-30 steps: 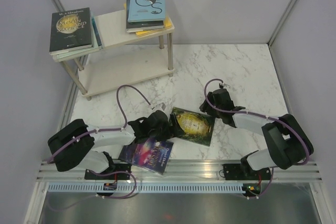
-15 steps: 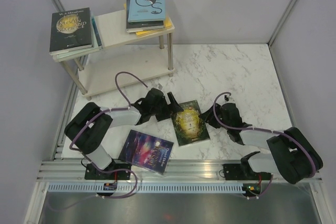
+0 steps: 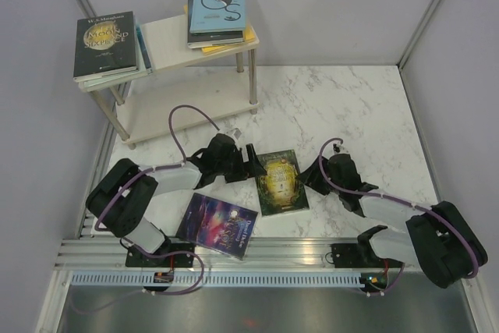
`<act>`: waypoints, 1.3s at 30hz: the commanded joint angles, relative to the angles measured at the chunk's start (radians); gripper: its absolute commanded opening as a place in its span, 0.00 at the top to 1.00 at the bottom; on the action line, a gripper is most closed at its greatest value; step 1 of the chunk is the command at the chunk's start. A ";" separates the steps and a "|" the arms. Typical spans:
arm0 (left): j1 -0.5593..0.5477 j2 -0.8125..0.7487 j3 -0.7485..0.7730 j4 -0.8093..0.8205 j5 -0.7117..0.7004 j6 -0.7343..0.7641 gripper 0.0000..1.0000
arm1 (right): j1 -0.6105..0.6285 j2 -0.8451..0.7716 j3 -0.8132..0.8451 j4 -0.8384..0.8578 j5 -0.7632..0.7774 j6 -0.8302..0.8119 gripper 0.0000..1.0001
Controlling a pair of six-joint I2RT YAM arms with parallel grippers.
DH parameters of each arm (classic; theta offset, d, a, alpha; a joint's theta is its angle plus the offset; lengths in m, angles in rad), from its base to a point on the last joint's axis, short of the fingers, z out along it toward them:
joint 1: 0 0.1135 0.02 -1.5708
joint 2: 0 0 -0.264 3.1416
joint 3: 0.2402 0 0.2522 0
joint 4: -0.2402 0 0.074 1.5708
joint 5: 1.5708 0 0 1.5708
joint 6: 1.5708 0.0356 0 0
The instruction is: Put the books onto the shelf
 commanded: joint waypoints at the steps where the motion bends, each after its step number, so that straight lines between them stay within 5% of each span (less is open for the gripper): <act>1: -0.029 0.008 -0.068 -0.219 -0.055 0.082 0.05 | 0.004 0.097 -0.030 -0.060 0.021 -0.024 0.47; 5: -0.073 0.161 -0.039 -0.077 0.046 0.048 0.05 | 0.036 0.208 -0.064 0.118 -0.022 0.023 0.49; 12: -0.165 0.416 -0.041 0.523 0.272 -0.237 0.08 | 0.165 0.351 -0.078 0.241 -0.005 0.109 0.63; 17: -0.157 0.315 -0.100 0.493 0.193 -0.197 0.08 | 0.168 0.351 -0.101 0.238 0.020 0.102 0.65; 23: -0.153 0.292 -0.136 0.604 0.254 -0.206 0.08 | 0.168 0.354 -0.108 0.325 -0.014 0.126 0.76; 28: -0.148 0.356 -0.166 0.760 0.329 -0.274 0.09 | 0.168 0.320 -0.144 0.503 -0.117 0.161 1.00; 32: -0.128 0.340 -0.180 0.789 0.357 -0.282 0.09 | 0.168 0.230 -0.197 0.641 -0.167 0.171 1.00; 39: -0.066 0.180 -0.208 0.656 0.372 -0.213 0.08 | 0.168 -0.137 -0.224 0.561 -0.172 0.157 1.00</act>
